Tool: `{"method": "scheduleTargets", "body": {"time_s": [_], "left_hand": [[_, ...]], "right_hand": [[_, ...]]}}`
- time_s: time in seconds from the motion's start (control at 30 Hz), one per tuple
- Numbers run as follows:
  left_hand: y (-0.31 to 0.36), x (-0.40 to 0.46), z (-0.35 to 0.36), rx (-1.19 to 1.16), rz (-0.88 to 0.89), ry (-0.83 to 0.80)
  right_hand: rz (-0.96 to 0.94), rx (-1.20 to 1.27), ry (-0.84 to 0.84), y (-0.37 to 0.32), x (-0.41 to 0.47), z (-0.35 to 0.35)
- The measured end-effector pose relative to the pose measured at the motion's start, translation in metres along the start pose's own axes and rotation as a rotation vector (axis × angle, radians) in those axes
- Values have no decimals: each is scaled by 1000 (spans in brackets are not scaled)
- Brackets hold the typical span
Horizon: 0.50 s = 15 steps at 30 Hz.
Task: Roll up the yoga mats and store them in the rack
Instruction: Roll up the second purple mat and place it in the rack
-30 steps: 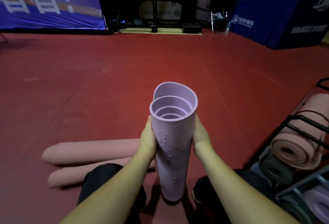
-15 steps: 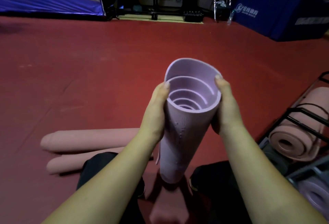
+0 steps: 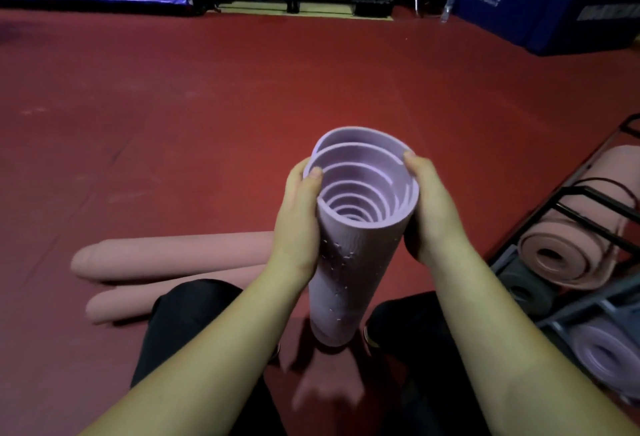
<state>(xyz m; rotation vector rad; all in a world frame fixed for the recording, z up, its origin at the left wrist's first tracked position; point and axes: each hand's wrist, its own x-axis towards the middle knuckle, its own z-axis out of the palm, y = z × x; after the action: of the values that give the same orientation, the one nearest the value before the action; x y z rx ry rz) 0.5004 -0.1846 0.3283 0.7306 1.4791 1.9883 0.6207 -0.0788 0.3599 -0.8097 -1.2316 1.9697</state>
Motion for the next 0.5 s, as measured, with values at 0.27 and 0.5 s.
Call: {"method": "scheduleTargets", "body": {"time_s": [0.27,0.5], "left_hand": [[-58,-14,-20,93,-182,-54],[-30,-4,-10,8,-129,-57]], "right_hand": [[119,-151,50,60,-3,-21],[45,-82,7,38,2,-26]]}}
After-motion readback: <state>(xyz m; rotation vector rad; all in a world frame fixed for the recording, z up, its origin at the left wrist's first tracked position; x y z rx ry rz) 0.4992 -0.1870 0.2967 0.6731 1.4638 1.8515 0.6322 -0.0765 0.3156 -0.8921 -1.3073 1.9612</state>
